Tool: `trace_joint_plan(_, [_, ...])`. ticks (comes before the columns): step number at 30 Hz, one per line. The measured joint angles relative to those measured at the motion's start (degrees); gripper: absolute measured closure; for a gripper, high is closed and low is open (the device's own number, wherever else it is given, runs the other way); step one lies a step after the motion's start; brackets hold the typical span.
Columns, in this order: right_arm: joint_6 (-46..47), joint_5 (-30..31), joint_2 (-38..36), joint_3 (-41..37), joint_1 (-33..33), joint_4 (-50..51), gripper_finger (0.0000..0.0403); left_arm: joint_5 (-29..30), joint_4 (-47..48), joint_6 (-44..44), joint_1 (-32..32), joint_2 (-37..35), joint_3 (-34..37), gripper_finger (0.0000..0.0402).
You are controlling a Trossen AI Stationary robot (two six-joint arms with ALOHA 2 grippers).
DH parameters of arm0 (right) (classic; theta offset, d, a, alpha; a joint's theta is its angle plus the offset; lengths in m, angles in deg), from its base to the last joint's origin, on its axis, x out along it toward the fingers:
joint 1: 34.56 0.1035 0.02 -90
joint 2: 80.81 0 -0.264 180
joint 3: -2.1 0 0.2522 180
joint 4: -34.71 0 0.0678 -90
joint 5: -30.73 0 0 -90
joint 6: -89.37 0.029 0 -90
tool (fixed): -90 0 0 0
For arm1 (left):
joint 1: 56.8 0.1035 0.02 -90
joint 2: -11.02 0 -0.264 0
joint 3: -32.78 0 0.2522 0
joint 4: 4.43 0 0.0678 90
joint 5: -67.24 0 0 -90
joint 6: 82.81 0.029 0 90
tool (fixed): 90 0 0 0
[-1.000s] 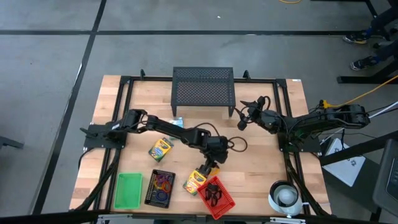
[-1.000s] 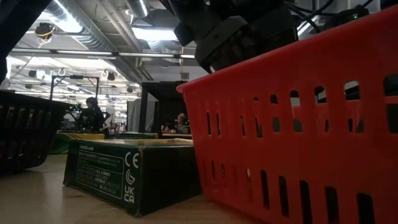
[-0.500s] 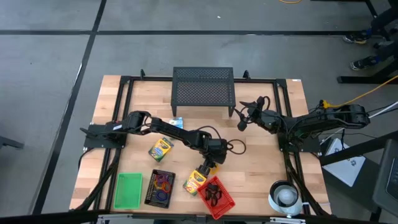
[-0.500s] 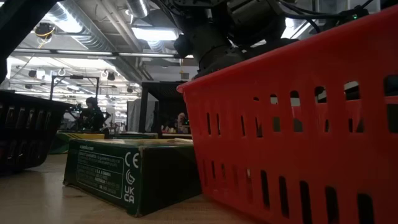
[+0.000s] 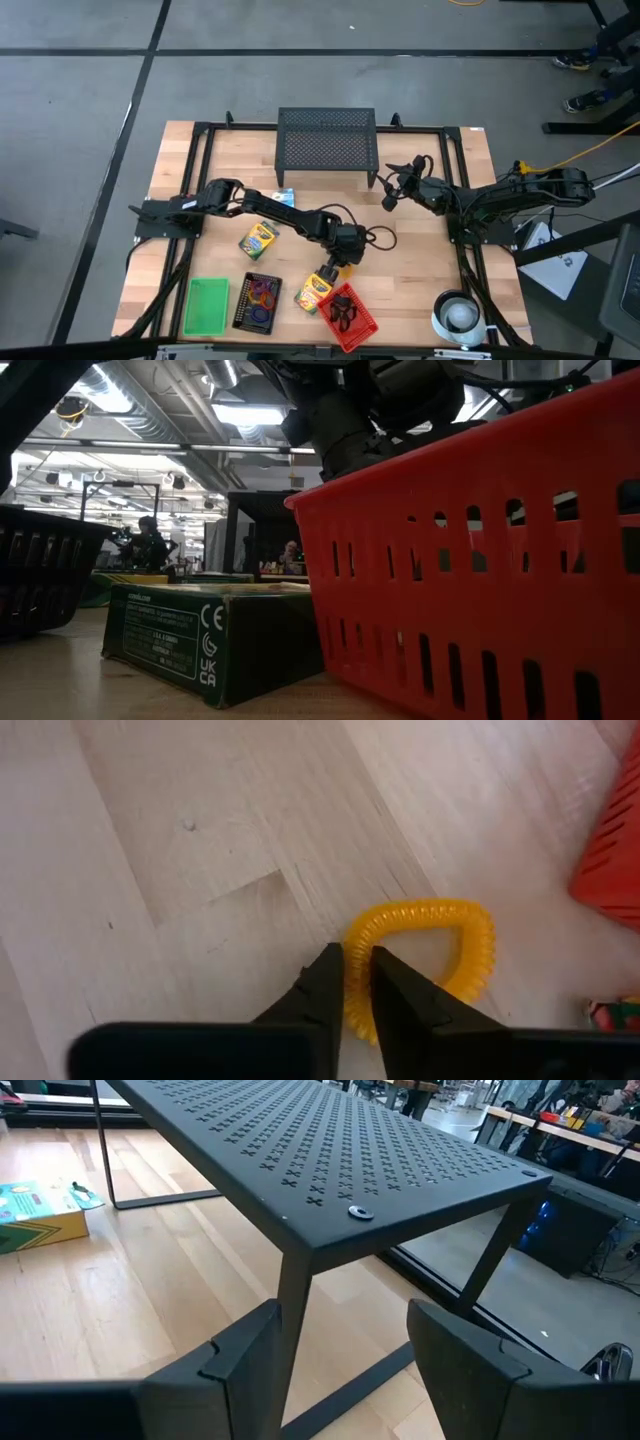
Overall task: Pick & Place Office Desk Supplies
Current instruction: Put the yellow spring keychain into the black bin
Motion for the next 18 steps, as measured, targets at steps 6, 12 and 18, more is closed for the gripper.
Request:
trace_joint_plan(6, [0.21,0.00,0.00,0.00,-0.04,0.61,0.0184,1.04,0.25,1.40,0.63,-0.95,0.06,0.0394])
trace_joint_plan(12, [0.72,1.87,0.00,0.00,-0.04,1.59,0.0184,-0.72,3.66,3.81,2.16,-3.57,0.46,0.0396])
trace_joint_plan(18, [1.16,1.99,0.00,0.00,-0.31,1.66,0.0184,-1.16,7.78,3.42,4.47,-5.50,0.45,0.0398])
